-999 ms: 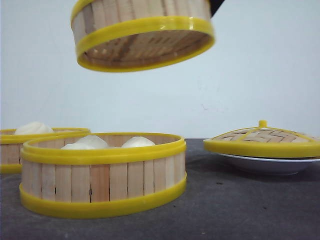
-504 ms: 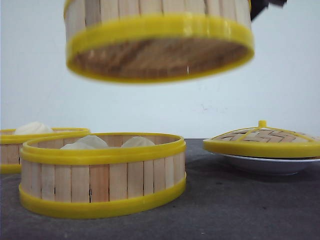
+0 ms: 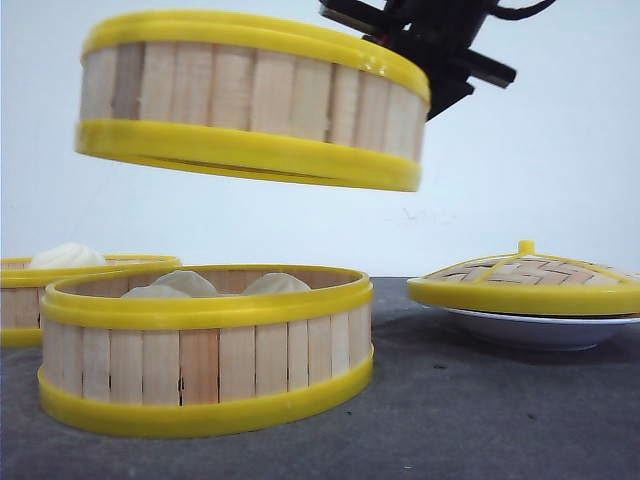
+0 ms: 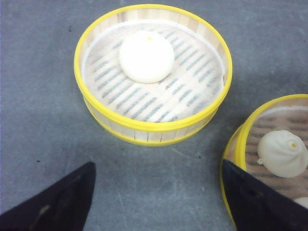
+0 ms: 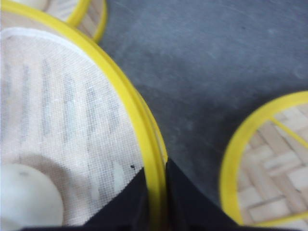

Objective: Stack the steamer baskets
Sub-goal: 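Lower the held basket with the right gripper onto the nearest basket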

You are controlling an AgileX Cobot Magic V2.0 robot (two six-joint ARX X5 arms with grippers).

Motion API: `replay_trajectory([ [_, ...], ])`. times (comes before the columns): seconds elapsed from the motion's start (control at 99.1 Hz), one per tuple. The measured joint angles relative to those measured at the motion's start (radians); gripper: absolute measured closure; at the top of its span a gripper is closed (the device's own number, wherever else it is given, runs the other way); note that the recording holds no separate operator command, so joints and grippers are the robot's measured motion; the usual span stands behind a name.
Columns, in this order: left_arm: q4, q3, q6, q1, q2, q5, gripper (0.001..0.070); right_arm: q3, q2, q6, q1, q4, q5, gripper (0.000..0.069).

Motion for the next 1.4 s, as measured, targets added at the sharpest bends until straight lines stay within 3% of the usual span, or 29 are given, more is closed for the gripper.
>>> replay_trajectory([
  [0.736,0.0,0.0,0.0,0.0,0.0,0.0,0.0201,0.0,0.182,-0.001,0.056,0.124,-0.002,0.067],
  [1.402,0.0,0.0,0.0,0.0,0.0,0.0,0.0201,0.0,0.186,-0.019,0.06,0.139,0.108,0.067],
])
